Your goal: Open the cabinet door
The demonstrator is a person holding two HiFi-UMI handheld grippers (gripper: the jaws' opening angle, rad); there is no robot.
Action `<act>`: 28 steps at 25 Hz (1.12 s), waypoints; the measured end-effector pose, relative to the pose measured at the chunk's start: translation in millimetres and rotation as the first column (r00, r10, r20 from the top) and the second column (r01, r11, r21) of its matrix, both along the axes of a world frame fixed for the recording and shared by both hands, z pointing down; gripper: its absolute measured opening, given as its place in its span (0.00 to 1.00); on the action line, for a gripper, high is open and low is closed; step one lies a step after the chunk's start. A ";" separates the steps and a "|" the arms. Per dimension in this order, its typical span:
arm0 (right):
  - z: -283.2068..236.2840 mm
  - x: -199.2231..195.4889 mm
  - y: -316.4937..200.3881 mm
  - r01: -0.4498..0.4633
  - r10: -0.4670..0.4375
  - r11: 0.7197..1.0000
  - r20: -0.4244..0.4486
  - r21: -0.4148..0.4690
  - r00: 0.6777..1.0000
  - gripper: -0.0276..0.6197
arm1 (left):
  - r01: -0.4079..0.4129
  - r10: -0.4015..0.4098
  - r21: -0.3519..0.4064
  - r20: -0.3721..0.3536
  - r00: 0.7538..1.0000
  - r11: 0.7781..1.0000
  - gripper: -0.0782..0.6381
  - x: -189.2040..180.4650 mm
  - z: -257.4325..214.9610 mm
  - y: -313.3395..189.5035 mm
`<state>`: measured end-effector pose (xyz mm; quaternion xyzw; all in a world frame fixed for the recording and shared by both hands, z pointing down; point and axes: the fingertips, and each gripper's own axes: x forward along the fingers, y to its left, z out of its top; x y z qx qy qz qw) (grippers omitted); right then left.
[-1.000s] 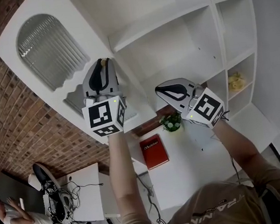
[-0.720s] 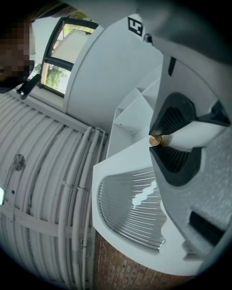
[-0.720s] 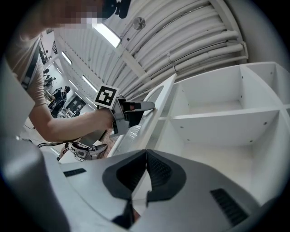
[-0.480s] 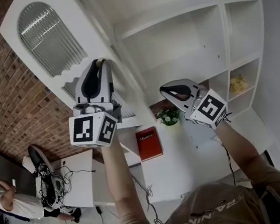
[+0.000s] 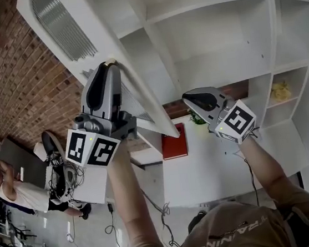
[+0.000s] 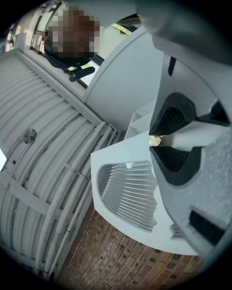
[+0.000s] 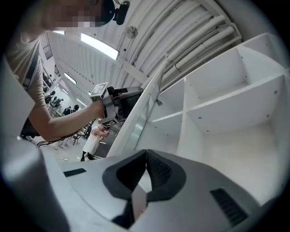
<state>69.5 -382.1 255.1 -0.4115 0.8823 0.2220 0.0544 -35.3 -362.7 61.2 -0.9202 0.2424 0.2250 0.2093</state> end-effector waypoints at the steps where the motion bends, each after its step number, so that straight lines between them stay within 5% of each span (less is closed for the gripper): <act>1: 3.6 -3.1 0.3 0.004 -0.004 1.000 0.010 -0.012 1.000 0.06 | 0.002 -0.002 0.004 -0.001 1.000 1.000 0.21 -5.6 -0.1 3.8; 15: -14.0 -92.3 19.1 -0.036 0.036 0.999 0.002 0.009 0.999 0.06 | -0.241 0.241 -0.009 -0.007 0.971 0.971 0.21 -89.6 -1.9 47.8; 28: 14.4 -192.2 21.4 -0.048 0.047 0.998 -0.023 -0.048 0.999 0.06 | -0.333 0.333 0.008 0.007 0.943 0.943 0.21 -171.2 -3.2 56.5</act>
